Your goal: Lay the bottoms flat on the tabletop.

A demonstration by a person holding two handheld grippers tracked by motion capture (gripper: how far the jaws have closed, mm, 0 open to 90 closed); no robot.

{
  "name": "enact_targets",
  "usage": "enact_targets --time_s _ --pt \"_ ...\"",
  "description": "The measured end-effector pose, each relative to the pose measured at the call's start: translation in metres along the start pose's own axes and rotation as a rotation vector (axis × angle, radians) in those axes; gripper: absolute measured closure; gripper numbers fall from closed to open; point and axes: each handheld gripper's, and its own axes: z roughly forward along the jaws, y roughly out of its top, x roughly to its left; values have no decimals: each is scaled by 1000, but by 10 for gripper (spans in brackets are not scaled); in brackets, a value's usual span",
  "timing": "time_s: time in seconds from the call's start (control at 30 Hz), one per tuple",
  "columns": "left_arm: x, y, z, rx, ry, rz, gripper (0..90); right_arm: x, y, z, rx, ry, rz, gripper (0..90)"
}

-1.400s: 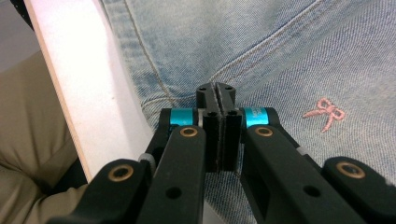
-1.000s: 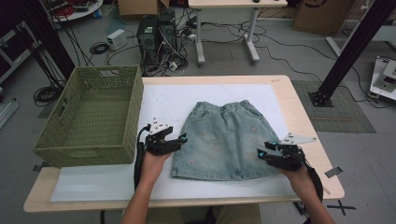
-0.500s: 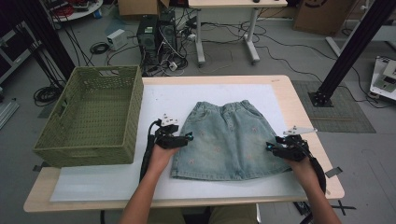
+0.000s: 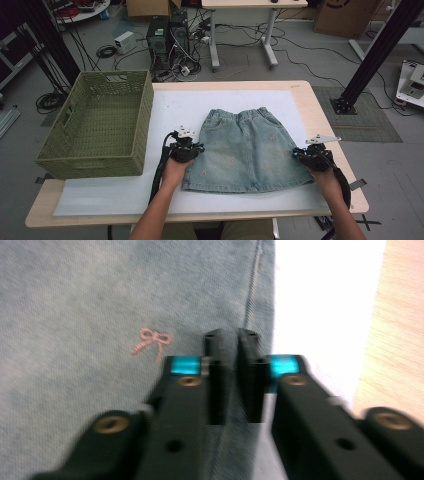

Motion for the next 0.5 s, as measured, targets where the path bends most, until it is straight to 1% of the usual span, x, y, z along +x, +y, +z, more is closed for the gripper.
enact_targets --time_s 0.03,0.07,0.1,0.13,0.17,0.2,0.27,0.3,0.33,0.37,0.4,0.43,0.5 --pt "2 -1 -2 -6 -2 -8 842 -1 0 -1 6 4 7 887" --pt "3 -2 -4 -13 -3 -19 842 -1 0 -2 8 12 9 860" --pt "5 -3 -7 -14 -4 -20 843 -1 1 -2 7 21 5 756" --pt "6 -4 -9 -19 -3 -21 844 -1 1 -2 -1 21 13 653" --pt "6 -5 -10 -22 -3 -19 845 0 1 -2 -8 21 25 631" --pt "7 -5 -11 -23 -4 -17 845 1 1 0 -8 18 22 617" --pt "8 -6 -13 -28 -2 -20 845 6 1 4 -10 -5 1 630" --pt "9 -6 -14 -31 -1 -22 845 7 2 4 -9 -11 -12 652" --pt "10 -6 -15 -33 -1 -26 845 9 3 4 -3 -13 -27 687" --pt "11 -6 -16 -37 1 -28 845 10 3 4 -3 -13 -52 747" --pt "11 -6 -17 -44 3 -32 846 11 4 4 0 -15 -69 767" --pt "12 -6 -17 -48 3 -32 846 12 4 3 2 -11 -79 813" --pt "13 -5 -19 -52 8 -32 846 11 3 3 0 1 -75 863"
